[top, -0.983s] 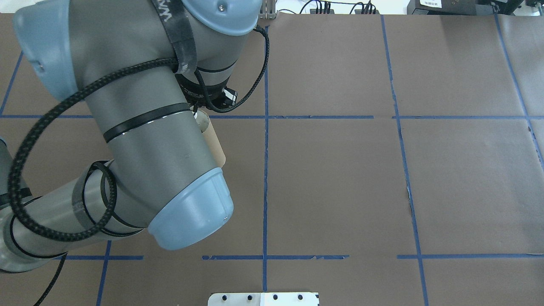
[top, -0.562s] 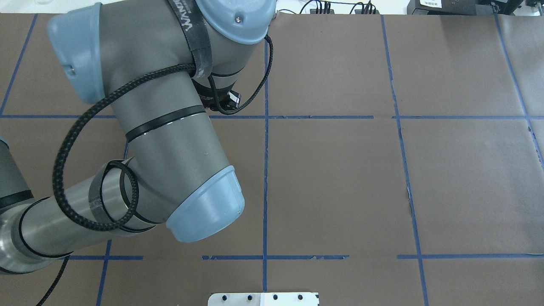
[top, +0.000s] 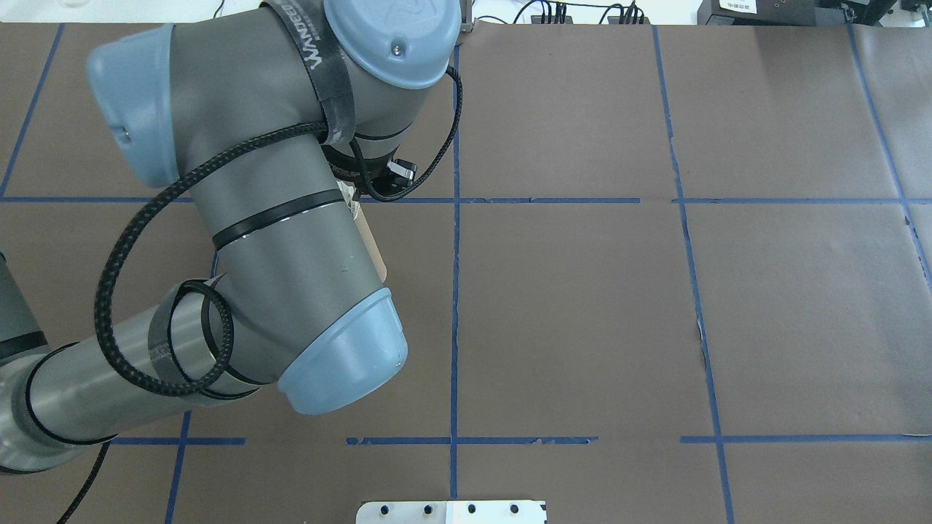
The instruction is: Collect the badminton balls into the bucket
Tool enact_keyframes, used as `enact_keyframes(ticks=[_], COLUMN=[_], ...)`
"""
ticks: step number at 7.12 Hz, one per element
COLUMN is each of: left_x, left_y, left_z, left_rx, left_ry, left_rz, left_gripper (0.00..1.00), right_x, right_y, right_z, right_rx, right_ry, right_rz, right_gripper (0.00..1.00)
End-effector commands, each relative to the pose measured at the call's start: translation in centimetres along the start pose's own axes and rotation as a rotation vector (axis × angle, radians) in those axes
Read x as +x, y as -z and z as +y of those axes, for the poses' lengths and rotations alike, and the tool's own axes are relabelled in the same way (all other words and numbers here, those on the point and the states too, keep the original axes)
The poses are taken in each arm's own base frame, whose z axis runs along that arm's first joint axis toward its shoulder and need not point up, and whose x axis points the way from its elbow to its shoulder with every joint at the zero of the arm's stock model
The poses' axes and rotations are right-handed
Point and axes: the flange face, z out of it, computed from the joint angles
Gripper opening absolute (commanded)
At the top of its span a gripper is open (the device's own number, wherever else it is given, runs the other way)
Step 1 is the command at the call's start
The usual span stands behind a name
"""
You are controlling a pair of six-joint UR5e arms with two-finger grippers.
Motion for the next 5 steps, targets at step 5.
enact_keyframes(ticks=[5], left_x=[-7.4], left_y=[2.4], left_z=[4.9], left_rx=[0.126], left_ry=[0.001], left_rz=[0.147], left_gripper=[1.00], right_x=[0.0], right_y=[0.1], right_z=[0.0], right_rx=[0.002], right_ry=[0.001], right_rz=[0.001], right_gripper=[1.00])
